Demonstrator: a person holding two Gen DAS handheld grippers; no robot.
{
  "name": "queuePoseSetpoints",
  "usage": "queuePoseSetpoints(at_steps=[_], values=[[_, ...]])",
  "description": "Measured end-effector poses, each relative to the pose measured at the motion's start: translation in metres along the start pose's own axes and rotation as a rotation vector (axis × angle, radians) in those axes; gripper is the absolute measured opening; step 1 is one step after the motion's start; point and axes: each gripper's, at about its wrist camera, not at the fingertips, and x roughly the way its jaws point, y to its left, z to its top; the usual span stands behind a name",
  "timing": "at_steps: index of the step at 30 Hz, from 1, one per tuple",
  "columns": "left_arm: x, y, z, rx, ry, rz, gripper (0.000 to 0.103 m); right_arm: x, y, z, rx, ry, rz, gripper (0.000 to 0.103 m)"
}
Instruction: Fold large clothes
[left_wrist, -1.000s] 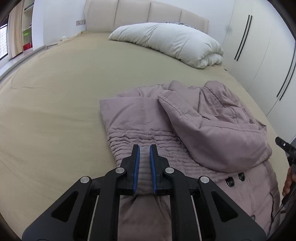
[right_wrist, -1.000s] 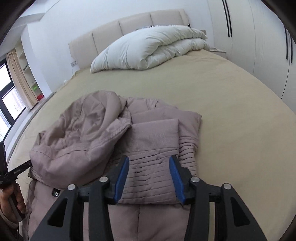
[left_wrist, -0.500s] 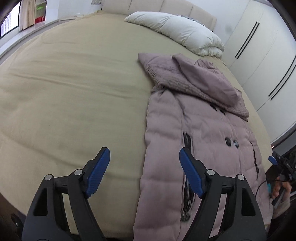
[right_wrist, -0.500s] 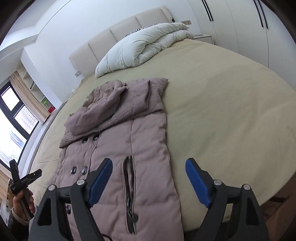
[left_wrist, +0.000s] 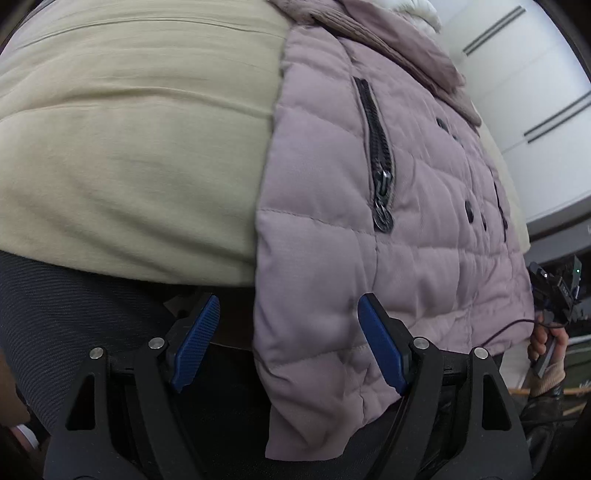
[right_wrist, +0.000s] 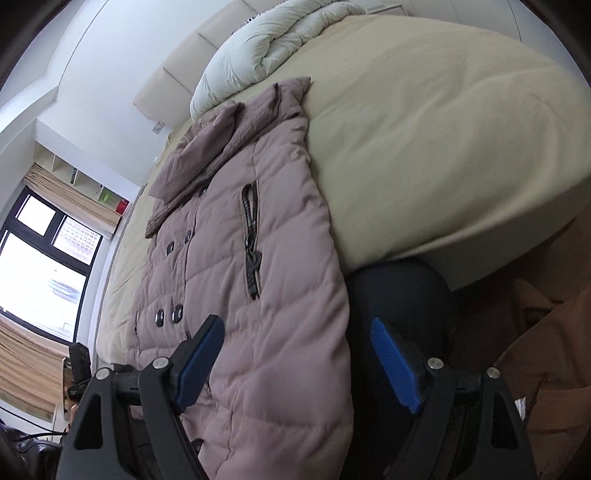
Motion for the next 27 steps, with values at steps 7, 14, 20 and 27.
queuePoseSetpoints(at_steps=[7,14,20,27], values=[[0.03,-0.026,0.003,0.09,0.098,-0.012,0.076,-0.008,0.0,-0.027,0.003,0.045,0.038,0.077],[0.046,-0.037,0.0,0.091,0.142,-0.052,0.044,-0.005,0.01,-0.034,-0.05,0.14,0.074,0.064],[0.042,-0.049,0.002,0.106,0.143,-0.124,0.014,-0.001,0.02,-0.034,-0.099,0.149,0.134,0.028],[-0.009,-0.038,0.061,-0.011,-0.026,-0.356,0.009,-0.007,0.054,0.006,-0.22,0.009,0.199,0.013]])
